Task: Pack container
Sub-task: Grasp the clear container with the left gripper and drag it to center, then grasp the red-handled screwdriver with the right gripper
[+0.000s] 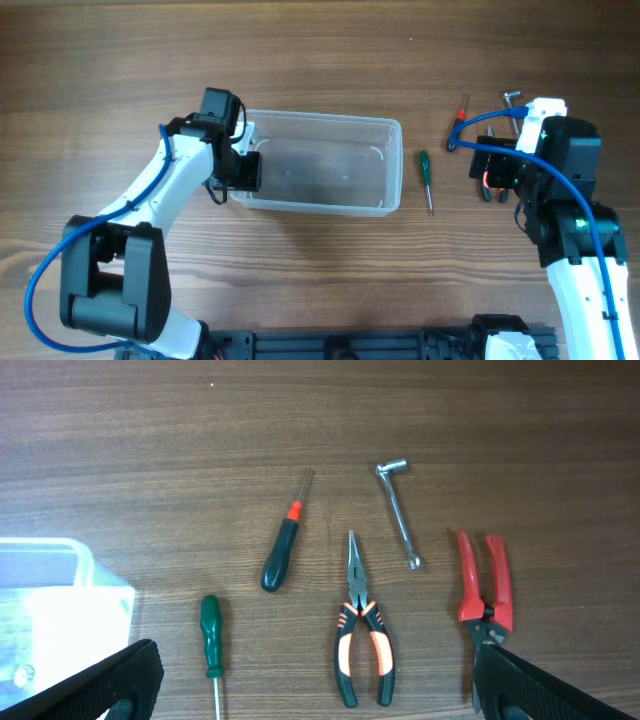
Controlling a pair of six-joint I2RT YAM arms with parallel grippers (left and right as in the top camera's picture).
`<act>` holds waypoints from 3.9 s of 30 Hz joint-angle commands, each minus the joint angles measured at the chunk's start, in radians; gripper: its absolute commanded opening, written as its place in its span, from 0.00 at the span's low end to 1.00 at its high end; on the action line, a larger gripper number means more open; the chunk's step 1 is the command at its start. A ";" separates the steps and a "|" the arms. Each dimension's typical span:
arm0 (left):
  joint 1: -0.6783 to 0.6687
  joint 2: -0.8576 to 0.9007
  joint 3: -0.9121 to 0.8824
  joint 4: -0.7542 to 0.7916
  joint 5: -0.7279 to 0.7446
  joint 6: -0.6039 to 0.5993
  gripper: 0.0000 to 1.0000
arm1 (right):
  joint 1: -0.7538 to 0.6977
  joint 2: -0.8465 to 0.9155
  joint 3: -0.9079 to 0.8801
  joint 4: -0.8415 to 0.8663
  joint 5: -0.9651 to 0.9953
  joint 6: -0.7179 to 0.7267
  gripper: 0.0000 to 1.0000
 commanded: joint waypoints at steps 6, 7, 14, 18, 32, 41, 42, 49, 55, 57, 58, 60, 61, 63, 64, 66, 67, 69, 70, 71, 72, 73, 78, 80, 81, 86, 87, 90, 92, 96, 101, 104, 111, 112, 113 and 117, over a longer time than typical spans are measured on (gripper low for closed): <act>-0.090 0.006 -0.003 -0.014 0.032 -0.006 0.45 | -0.003 0.003 0.019 -0.005 0.004 -0.013 1.00; -0.094 0.006 -0.003 -0.024 0.032 -0.006 0.46 | -0.003 0.003 0.019 -0.008 0.003 -0.013 1.00; -0.093 0.002 0.032 0.052 -0.035 0.000 1.00 | -0.003 0.003 0.019 -0.015 0.003 -0.013 1.00; -0.093 0.001 0.156 0.058 -0.125 0.003 1.00 | -0.003 0.003 0.019 -0.024 0.003 -0.013 1.00; 0.286 -0.262 0.408 -0.221 -0.107 -0.159 1.00 | -0.013 0.408 0.518 -0.419 -0.140 0.220 1.00; 0.307 -0.262 0.407 -0.237 -0.106 -0.159 1.00 | -0.040 0.753 0.517 -0.139 -0.144 0.253 0.99; 0.307 -0.262 0.407 -0.237 -0.106 -0.159 1.00 | -0.040 0.779 0.517 -0.138 -0.144 0.253 0.99; 0.306 -0.262 0.407 -0.253 -0.106 -0.159 1.00 | -0.040 1.024 0.516 -0.130 -0.145 0.252 1.00; 0.306 -0.262 0.407 -0.277 -0.106 -0.160 1.00 | -0.039 1.033 0.516 -0.093 -0.145 0.221 0.99; 0.306 -0.262 0.407 -0.297 -0.106 -0.160 1.00 | -0.038 1.048 0.515 -0.095 -0.148 0.197 1.00; 0.306 -0.262 0.407 -0.301 -0.106 -0.160 1.00 | -0.037 1.054 0.515 -0.097 -0.148 0.196 1.00; 0.306 -0.262 0.407 -0.302 -0.106 -0.160 1.00 | -0.037 1.059 0.514 -0.093 -0.148 0.197 1.00; 0.306 -0.262 0.407 -0.302 -0.106 -0.159 1.00 | -0.036 1.059 0.514 -0.087 -0.148 0.197 1.00; 0.306 -0.262 0.407 -0.302 -0.106 -0.160 1.00 | -0.035 1.060 0.514 -0.082 -0.148 0.192 0.99; 0.306 -0.262 0.407 -0.302 -0.106 -0.160 1.00 | -0.035 1.061 0.514 -0.083 -0.148 0.184 0.99; 0.306 -0.262 0.407 -0.302 -0.106 -0.159 1.00 | -0.035 1.067 0.514 -0.083 -0.148 0.174 0.99; 0.306 -0.262 0.407 -0.302 -0.106 -0.159 1.00 | -0.035 1.073 0.514 -0.084 -0.148 0.174 1.00; 0.306 -0.262 0.407 -0.302 -0.106 -0.159 1.00 | -0.035 1.086 0.514 -0.086 -0.148 0.174 1.00; 0.306 -0.262 0.407 -0.302 -0.106 -0.159 1.00 | -0.035 1.089 0.514 -0.087 -0.148 0.174 0.99; 0.306 -0.262 0.407 -0.302 -0.106 -0.160 1.00 | -0.035 1.096 0.514 -0.084 -0.148 0.174 1.00; 0.306 -0.262 0.407 -0.302 -0.106 -0.160 1.00 | -0.035 1.102 0.514 -0.085 -0.148 0.174 0.99; 0.306 -0.262 0.407 -0.302 -0.106 -0.160 1.00 | -0.035 1.109 0.514 -0.086 -0.148 0.174 0.97; 0.306 -0.262 0.407 -0.304 -0.102 -0.160 1.00 | -0.035 1.135 0.514 -0.103 -0.116 0.183 0.88; 0.306 -0.262 0.407 -0.304 -0.102 -0.160 1.00 | -0.035 1.136 0.514 -0.112 -0.084 0.196 0.89; 0.306 -0.262 0.407 -0.304 -0.102 -0.160 1.00 | -0.035 1.136 0.514 -0.116 -0.084 0.196 0.89; 0.306 -0.262 0.407 -0.304 -0.102 -0.160 1.00 | -0.035 1.136 0.514 -0.136 -0.084 0.204 0.71; 0.306 -0.262 0.407 -0.304 -0.102 -0.160 1.00 | -0.035 1.136 0.514 -0.140 -0.084 0.204 0.64; 0.306 -0.262 0.407 -0.304 -0.102 -0.160 1.00 | -0.035 1.136 0.514 -0.144 -0.085 0.204 0.37; 0.306 -0.262 0.407 -0.304 -0.102 -0.160 1.00 | -0.035 1.136 0.514 -0.147 -0.085 0.204 0.34; 0.306 -0.262 0.407 -0.304 -0.101 -0.160 1.00 | -0.035 1.136 0.514 -0.147 -0.088 0.201 0.25; 0.306 -0.262 0.407 -0.304 -0.095 -0.160 1.00 | -0.035 1.136 0.514 -0.147 -0.088 0.198 0.11; 0.306 -0.262 0.407 -0.304 -0.095 -0.159 1.00 | -0.035 1.136 0.514 -0.145 -0.088 0.197 0.05; 0.306 -0.262 0.407 -0.303 -0.095 -0.159 1.00 | -0.035 1.043 0.597 -0.200 -0.084 0.139 0.04; 0.306 -0.262 0.407 -0.303 -0.095 -0.159 1.00 | -0.033 1.000 0.625 -0.218 -0.084 0.116 0.04; 0.306 -0.262 0.407 -0.303 -0.095 -0.159 1.00 | -0.021 0.941 0.658 -0.240 -0.084 0.075 0.04; 0.306 -0.262 0.407 -0.303 -0.095 -0.159 1.00 | 0.127 0.701 0.716 -0.319 -0.193 -0.274 0.04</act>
